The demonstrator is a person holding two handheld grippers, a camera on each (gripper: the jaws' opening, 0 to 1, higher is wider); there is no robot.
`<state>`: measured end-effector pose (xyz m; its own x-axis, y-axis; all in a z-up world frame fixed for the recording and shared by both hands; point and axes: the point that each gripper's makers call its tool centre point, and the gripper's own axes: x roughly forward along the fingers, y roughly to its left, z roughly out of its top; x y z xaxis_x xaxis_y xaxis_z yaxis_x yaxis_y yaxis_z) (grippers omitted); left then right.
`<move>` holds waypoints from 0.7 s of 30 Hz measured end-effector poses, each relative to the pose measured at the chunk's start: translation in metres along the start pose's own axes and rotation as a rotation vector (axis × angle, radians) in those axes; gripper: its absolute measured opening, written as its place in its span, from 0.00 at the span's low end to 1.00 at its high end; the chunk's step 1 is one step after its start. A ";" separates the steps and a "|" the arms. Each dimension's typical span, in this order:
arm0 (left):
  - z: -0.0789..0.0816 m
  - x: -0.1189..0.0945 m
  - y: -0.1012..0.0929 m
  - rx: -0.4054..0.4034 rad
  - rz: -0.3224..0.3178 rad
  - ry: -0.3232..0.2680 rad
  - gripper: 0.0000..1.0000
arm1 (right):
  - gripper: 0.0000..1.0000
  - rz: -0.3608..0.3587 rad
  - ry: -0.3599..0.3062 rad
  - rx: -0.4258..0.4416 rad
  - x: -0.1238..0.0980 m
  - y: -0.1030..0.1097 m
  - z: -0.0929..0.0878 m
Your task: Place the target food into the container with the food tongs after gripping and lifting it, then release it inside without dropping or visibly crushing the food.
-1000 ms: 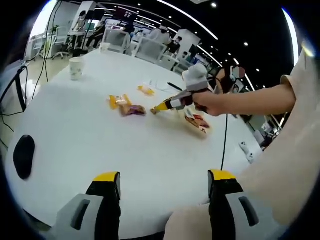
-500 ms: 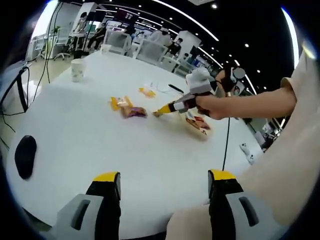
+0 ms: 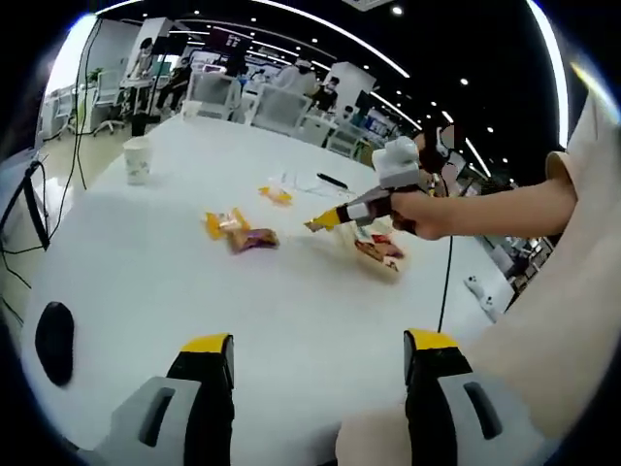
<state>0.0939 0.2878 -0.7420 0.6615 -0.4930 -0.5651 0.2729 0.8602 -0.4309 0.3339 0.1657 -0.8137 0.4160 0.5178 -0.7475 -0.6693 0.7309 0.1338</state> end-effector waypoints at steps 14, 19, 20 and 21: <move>-0.004 -0.005 -0.020 0.046 -0.019 -0.029 0.70 | 0.21 -0.013 -0.107 0.054 -0.035 -0.015 0.013; -0.001 -0.007 -0.019 0.055 -0.012 -0.046 0.70 | 0.21 -0.026 -0.139 0.047 -0.053 -0.009 0.016; 0.001 -0.008 -0.020 0.061 -0.010 -0.051 0.70 | 0.21 -0.028 -0.146 0.048 -0.058 -0.006 0.017; 0.004 -0.009 -0.020 0.071 -0.010 -0.054 0.70 | 0.21 -0.032 -0.154 0.047 -0.063 -0.005 0.018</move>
<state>0.0853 0.2758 -0.7262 0.6950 -0.4951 -0.5213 0.3269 0.8634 -0.3842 0.3223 0.1372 -0.7562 0.5283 0.5536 -0.6437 -0.6261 0.7661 0.1450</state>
